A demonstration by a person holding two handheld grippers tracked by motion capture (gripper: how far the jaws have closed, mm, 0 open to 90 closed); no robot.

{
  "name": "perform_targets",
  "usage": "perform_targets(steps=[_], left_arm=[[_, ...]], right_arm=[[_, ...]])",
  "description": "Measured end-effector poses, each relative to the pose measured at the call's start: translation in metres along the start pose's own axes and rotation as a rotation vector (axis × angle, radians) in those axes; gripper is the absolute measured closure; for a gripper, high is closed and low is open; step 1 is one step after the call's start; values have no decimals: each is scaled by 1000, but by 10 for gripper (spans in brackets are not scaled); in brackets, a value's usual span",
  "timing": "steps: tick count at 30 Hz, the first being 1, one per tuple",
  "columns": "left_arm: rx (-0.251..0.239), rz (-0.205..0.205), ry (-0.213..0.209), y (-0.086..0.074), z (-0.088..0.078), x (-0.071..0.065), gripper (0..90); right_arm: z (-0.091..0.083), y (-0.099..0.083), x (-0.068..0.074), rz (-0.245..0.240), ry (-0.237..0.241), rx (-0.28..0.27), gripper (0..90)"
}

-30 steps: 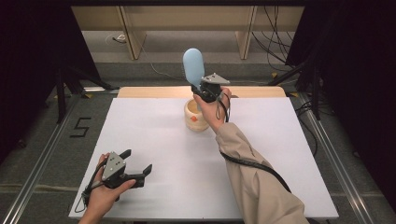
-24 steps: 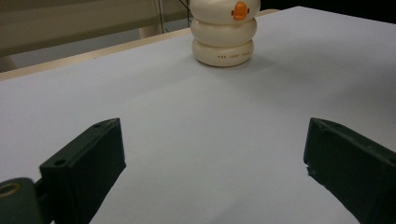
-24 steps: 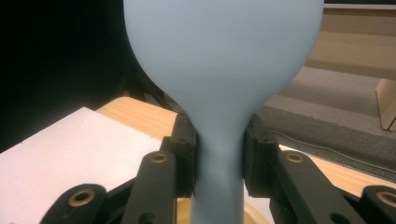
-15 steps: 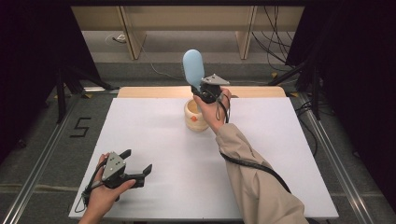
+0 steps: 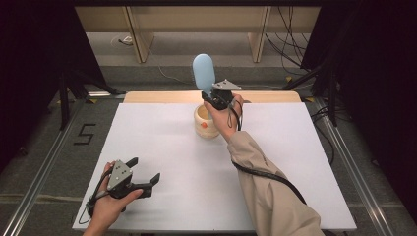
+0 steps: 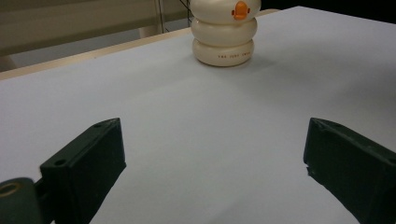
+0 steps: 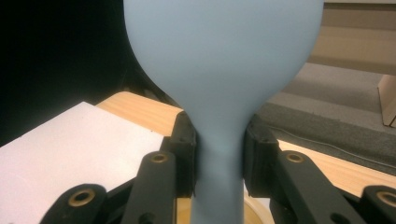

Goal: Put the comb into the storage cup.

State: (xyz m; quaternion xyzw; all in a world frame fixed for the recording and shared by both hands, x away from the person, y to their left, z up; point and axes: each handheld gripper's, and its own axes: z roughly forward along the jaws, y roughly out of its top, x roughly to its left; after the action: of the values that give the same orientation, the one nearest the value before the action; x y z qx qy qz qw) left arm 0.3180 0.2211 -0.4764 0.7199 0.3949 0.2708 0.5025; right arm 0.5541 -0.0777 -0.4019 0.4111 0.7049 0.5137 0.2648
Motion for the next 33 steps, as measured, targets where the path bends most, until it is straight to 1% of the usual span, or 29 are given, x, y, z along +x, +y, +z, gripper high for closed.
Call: perform_targets(steps=[33], left_arm=[[0,5,1,0,0,0,49]], right_arm=[[4,-5,-1,-3,7,25,702]])
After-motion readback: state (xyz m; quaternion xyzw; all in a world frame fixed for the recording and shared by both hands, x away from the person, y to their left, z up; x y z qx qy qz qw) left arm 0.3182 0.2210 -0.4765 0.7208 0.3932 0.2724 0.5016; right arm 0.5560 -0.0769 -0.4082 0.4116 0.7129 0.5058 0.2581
